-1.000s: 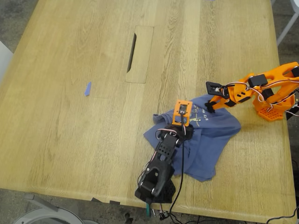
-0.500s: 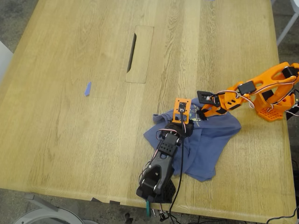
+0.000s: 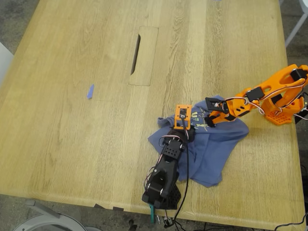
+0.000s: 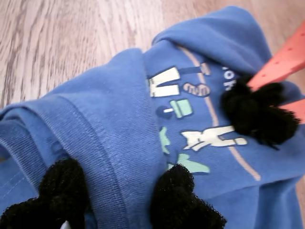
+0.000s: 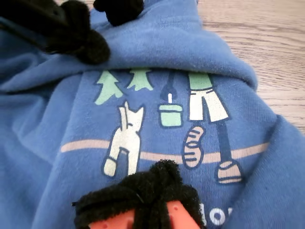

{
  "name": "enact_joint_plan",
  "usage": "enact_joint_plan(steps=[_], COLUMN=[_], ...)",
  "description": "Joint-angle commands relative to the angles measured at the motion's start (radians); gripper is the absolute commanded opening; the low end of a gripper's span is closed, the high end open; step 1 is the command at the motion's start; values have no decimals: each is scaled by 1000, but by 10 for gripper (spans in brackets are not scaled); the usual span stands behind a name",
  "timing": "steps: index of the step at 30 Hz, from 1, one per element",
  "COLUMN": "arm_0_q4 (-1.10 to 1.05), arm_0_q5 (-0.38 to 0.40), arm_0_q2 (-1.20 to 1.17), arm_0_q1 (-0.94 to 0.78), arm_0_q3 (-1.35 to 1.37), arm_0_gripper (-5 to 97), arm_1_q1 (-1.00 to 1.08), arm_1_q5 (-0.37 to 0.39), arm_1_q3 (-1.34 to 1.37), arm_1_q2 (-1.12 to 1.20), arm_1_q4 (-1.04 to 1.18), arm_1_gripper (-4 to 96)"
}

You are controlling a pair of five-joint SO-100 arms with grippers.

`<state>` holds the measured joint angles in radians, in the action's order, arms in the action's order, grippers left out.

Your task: Fold a T-shirt

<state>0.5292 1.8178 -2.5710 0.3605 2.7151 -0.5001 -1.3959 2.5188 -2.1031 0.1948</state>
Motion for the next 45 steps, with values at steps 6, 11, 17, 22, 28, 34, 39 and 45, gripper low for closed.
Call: enact_joint_plan(steps=[6,11,17,22,28,34,39,45], arm_0_q4=[-8,3,11,25,38,195,276,302], arm_0_q5=[17,17,31,29,28,12,-18,-26], arm_0_q2=[-5,11,41,41,25,-48,-81,-52], arm_0_q1=[-123,-218,-356,-448,-482,-405,-291,-150], arm_0_q3=[9,26,12,-6,-20,-155,-276,-348], arm_0_gripper=[218,202,183,154,124,127,99,99], arm_1_q1=[-49,-54,-55,-41,48,69,84,118], arm_1_q5=[38,81,107,130,100,74,58,35], arm_1_q3=[117,175,232,287,270,132,-31,-104], arm_1_q2=[-202,-304,-460,-692,-782,-772,-707,-534], arm_1_q4=[143,209,354,575,634,681,749,589], arm_1_gripper=[0,0,0,0,0,0,0,0])
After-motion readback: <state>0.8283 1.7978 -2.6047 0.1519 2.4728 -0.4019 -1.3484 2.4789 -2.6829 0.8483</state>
